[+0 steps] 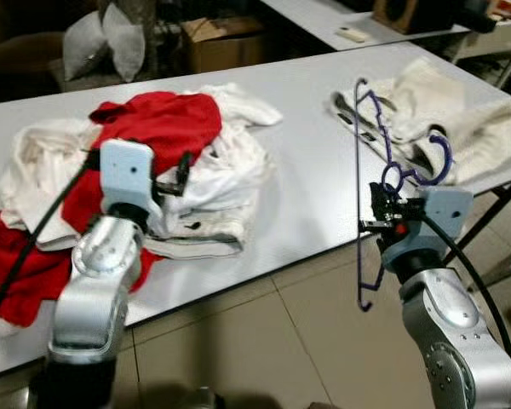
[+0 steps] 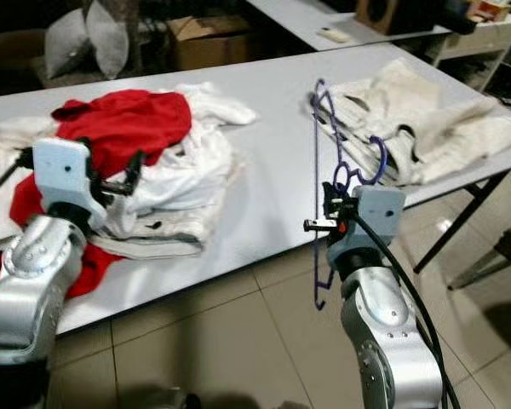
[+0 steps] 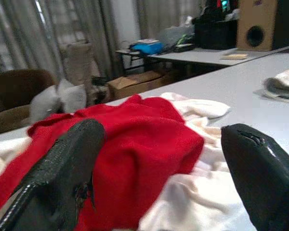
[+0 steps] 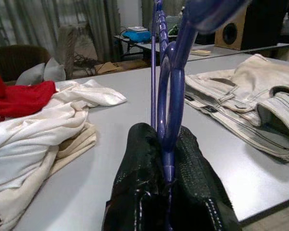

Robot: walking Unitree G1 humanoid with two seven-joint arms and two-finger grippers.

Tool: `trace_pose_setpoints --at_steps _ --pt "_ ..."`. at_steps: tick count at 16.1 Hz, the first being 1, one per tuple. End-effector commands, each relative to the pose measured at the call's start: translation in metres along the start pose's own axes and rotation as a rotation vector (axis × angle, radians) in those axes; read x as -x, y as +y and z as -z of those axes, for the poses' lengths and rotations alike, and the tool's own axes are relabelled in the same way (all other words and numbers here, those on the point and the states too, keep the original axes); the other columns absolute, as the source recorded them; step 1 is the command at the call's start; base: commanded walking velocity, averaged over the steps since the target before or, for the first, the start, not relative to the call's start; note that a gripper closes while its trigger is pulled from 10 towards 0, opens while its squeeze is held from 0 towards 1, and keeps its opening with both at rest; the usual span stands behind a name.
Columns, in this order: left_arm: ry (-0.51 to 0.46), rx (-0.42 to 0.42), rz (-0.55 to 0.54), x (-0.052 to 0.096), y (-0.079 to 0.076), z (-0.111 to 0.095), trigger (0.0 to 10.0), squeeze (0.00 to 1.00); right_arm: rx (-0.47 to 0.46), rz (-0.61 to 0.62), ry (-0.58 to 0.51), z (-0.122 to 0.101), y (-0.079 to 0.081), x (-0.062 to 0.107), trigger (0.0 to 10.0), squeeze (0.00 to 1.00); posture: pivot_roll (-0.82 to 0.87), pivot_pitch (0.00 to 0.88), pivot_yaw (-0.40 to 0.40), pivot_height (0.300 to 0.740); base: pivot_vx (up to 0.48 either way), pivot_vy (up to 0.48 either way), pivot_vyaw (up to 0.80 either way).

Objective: Hang hanger

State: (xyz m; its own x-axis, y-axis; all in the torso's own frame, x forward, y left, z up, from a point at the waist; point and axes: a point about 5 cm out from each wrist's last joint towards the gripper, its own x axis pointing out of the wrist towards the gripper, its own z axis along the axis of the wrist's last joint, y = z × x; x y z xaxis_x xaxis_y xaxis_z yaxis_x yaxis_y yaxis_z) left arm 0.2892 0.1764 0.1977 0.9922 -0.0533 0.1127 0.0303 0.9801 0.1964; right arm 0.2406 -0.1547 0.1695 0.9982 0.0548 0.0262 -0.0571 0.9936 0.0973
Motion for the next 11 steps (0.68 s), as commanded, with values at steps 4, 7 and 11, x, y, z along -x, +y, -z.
trace_pose_setpoints --at_steps 4,7,11 --pt "0.024 -0.119 -0.095 -0.008 0.019 0.005 10.0 0.00 0.033 -0.007 -0.002 0.000 0.000 0.001 10.0 0.00 0.01 0.052 -0.004 0.740 0.000 0.000 0.00" --pt "0.029 -0.135 -0.118 -0.012 0.026 0.006 9.4 0.00 0.059 -0.015 0.008 0.001 -0.002 0.001 10.0 0.00 0.01 0.051 -0.006 0.740 0.000 0.000 0.00" --pt "0.037 -0.139 -0.106 -0.016 0.027 0.007 0.0 0.00 0.071 -0.037 0.029 0.003 -0.002 0.001 10.0 0.00 0.00 0.050 -0.008 0.740 0.000 0.000 0.00"
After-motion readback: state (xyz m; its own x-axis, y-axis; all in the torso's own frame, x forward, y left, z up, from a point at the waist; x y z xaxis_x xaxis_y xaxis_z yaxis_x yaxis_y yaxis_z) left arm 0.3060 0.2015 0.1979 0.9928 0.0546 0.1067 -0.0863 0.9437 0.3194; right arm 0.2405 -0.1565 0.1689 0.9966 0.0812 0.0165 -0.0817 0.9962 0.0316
